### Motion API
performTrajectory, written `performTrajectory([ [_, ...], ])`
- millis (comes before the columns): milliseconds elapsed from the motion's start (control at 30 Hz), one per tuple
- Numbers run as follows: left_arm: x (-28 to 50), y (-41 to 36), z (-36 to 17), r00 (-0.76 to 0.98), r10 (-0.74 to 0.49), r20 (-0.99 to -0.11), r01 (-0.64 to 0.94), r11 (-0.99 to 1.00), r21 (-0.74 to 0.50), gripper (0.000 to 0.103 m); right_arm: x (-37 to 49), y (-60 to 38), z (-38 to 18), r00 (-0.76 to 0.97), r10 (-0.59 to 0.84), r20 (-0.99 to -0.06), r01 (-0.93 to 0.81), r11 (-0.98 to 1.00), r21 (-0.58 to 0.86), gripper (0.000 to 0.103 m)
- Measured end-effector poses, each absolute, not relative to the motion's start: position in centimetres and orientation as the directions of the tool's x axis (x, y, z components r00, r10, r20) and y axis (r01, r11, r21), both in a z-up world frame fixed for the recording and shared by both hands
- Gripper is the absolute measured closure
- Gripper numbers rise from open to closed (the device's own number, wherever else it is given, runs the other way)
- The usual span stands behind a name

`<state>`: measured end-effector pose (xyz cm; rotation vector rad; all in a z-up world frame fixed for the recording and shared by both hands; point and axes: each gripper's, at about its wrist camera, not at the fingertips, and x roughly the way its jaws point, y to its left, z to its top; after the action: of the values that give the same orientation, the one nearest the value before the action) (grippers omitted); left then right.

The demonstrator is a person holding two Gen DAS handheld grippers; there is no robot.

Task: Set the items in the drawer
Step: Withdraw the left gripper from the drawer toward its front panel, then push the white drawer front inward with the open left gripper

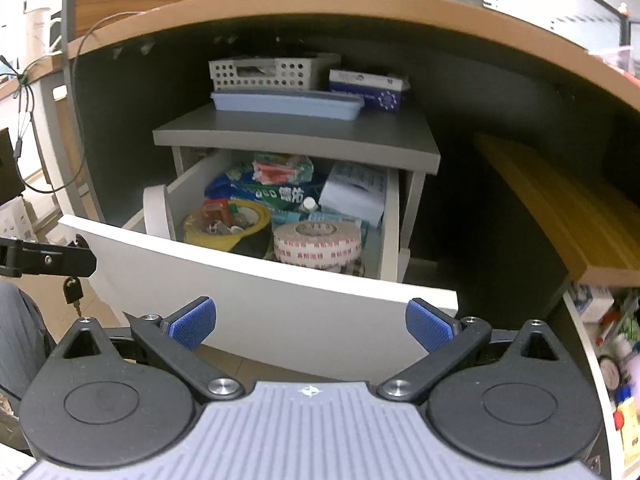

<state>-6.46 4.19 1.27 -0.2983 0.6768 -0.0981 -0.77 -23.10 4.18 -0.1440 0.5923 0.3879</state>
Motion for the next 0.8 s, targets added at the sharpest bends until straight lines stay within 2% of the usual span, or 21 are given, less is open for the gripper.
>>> performTrajectory([
  [433,-7.3,4.7,-0.9,0.783,-0.107,-0.613,-0.09,0.955,-0.282,0.003,-0.3,-23.5,1.9,0.771,0.264,-0.58,-0.313,0.95,0.017,0.001],
  [800,-6.6,6.6,-1.5,0.794,-0.11,-0.597,-0.06,0.965,-0.257,0.004,0.2,-23.2,0.9,0.767,0.245,-0.593,-0.304,0.953,0.0,0.001],
])
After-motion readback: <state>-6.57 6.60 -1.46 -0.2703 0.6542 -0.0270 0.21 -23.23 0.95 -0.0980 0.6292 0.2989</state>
